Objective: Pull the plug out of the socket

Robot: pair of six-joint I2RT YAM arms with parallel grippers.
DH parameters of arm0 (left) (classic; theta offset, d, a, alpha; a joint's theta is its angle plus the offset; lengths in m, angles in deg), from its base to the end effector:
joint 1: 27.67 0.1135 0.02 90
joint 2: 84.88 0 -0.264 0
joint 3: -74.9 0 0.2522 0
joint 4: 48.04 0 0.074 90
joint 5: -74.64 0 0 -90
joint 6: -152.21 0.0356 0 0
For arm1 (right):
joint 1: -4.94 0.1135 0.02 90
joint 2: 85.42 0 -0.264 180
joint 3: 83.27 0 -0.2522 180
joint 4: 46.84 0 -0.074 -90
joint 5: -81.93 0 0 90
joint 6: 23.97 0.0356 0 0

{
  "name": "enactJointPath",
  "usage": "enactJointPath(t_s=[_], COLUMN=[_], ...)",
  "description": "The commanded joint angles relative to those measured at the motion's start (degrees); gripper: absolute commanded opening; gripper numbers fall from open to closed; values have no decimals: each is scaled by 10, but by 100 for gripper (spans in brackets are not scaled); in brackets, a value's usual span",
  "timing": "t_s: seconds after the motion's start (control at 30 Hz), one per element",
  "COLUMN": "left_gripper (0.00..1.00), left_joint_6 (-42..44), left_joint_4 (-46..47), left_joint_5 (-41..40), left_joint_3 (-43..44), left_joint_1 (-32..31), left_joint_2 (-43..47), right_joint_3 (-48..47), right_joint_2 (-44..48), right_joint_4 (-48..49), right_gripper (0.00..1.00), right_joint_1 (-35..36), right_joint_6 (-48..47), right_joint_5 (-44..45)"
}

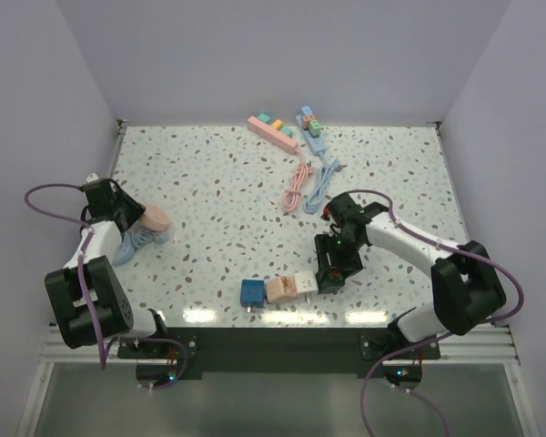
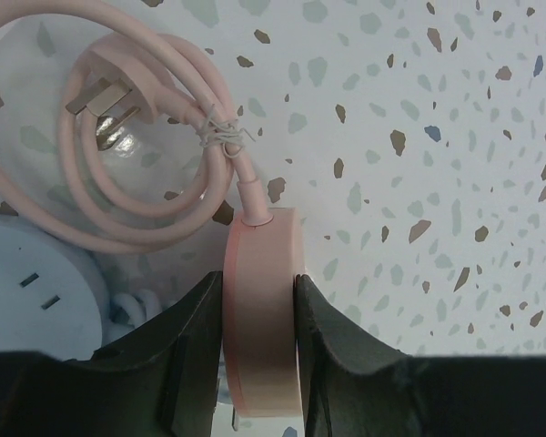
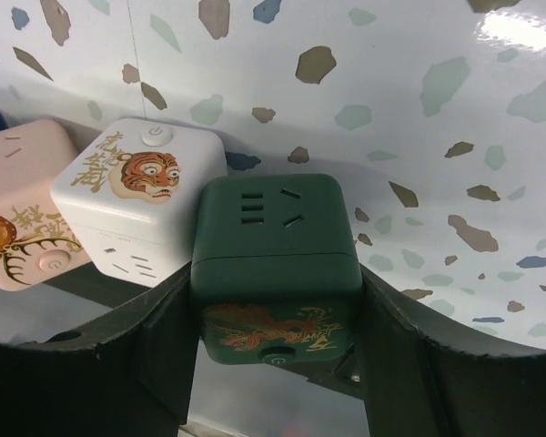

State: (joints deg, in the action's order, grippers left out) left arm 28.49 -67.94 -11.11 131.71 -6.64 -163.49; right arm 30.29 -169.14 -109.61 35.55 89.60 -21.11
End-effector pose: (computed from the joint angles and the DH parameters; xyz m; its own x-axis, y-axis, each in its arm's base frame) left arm 0.2658 0.0994 0.2058 -0.3465 -0.7263 -0.5937 -0.5994 0.6582 -0.4555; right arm 0.2117 0.1346 0.1940 -0.9888 -0.1324 -0.0695 -0.1465 0.9509 0.2728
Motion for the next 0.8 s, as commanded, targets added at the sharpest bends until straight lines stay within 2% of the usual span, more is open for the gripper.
enactJointPath(t_s=[0.0, 0.03, 0.07, 0.1, 0.13, 0.17, 0.23, 0.27, 0.3, 0.33, 0.4, 0.53, 0.77], left_gripper=[12, 22, 32, 48, 55, 66, 76, 80, 88, 92, 100, 100, 100], left_joint_6=[11, 10, 10, 8, 9, 6, 4, 2, 2, 2, 4, 7, 11], left_joint_4=[-11, -13, -19, -22, -25, -27, -34, -41, -45, -50, -68, -93, -135], left_joint_5=[-16, -20, -22, -22, -22, -22, -22, -21, -20, -17, -16, 17, 44], left_joint_3=[-2, -2, -3, -6, -7, -9, -9, -6, -2, 0, 12, 27, 45], left_joint_1=[2, 2, 2, 3, 3, 3, 3, 3, 2, 3, 2, 2, 1], left_joint_2=[-1, -2, 0, 2, 4, 10, 20, 25, 29, 33, 43, 62, 118], right_joint_3=[1, 1, 0, 0, -4, -7, -21, -28, -36, -57, -82, -157, -244], right_joint_2=[-12, -9, -7, 0, 5, 10, 22, 26, 29, 36, 42, 42, 17], right_joint_4=[-1, -5, -8, -13, -15, -20, -31, -37, -51, -62, -93, -135, -124], right_gripper=[8, 32, 40, 45, 52, 64, 73, 85, 93, 99, 99, 99, 99], right_joint_1=[5, 6, 6, 6, 6, 6, 6, 6, 6, 6, 5, 2, -2], right_joint_6=[-22, -22, -22, -22, -22, -21, -23, -23, -25, -26, -29, -38, -40], right_joint_5=[-45, -43, -41, -41, -42, -44, -49, -49, -46, -41, -9, 55, 169])
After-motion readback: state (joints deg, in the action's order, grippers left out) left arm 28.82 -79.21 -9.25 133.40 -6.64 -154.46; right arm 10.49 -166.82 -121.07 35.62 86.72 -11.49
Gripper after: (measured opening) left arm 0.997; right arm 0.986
